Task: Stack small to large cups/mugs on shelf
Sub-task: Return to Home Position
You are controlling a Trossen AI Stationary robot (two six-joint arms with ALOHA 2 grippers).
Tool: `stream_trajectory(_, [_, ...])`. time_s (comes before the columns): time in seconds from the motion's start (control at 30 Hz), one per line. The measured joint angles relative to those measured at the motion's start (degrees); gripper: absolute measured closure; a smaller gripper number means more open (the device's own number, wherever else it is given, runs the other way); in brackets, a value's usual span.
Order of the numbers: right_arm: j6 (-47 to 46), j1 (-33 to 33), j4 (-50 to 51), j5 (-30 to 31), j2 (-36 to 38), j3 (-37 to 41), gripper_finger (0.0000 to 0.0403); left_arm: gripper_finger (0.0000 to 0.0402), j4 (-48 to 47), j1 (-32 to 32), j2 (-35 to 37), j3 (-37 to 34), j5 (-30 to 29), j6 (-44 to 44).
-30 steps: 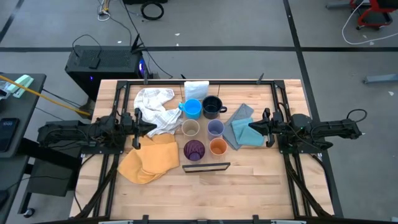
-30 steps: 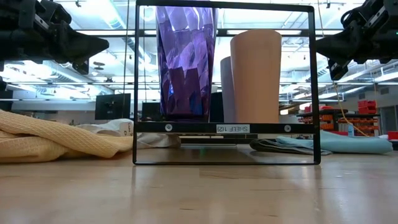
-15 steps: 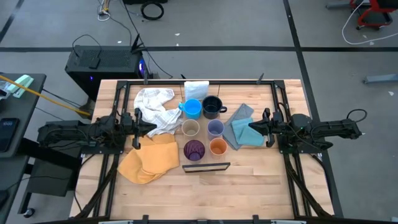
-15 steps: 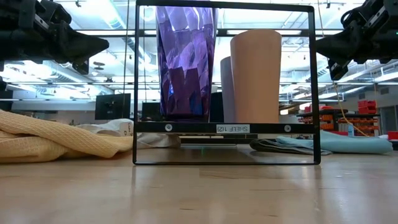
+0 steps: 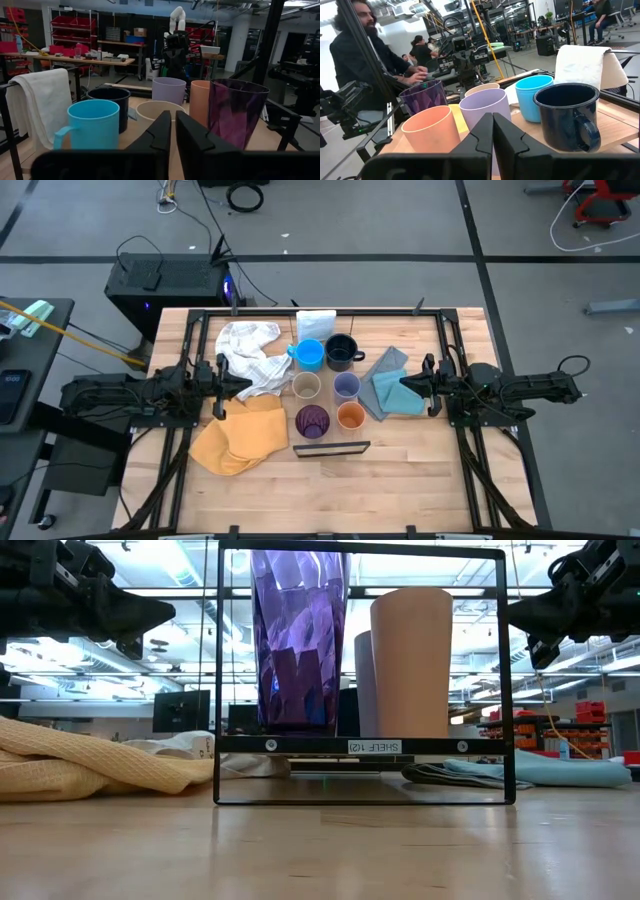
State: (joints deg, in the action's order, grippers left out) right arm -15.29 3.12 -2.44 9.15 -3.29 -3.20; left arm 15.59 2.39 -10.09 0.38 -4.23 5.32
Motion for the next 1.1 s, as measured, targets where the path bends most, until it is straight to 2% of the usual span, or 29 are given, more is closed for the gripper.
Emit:
stream_trajectory(0.4, [0.0, 0.0, 0.0, 0.0, 0.0, 0.0, 0.0386, 0.0378, 0.0, 0.0, 0.0, 0.0, 0.0, 0.0])
stream_trajectory(0.83, [0.0, 0.0, 0.0, 0.0, 0.0, 0.0, 0.0386, 0.0363, 0.0, 0.0, 0.0, 0.0, 0.0, 0.0])
stream_trajectory(1.1, [0.0, 0.0, 0.0, 0.0, 0.0, 0.0, 0.0386, 0.037, 0.0, 0.0, 0.0, 0.0, 0.0, 0.0])
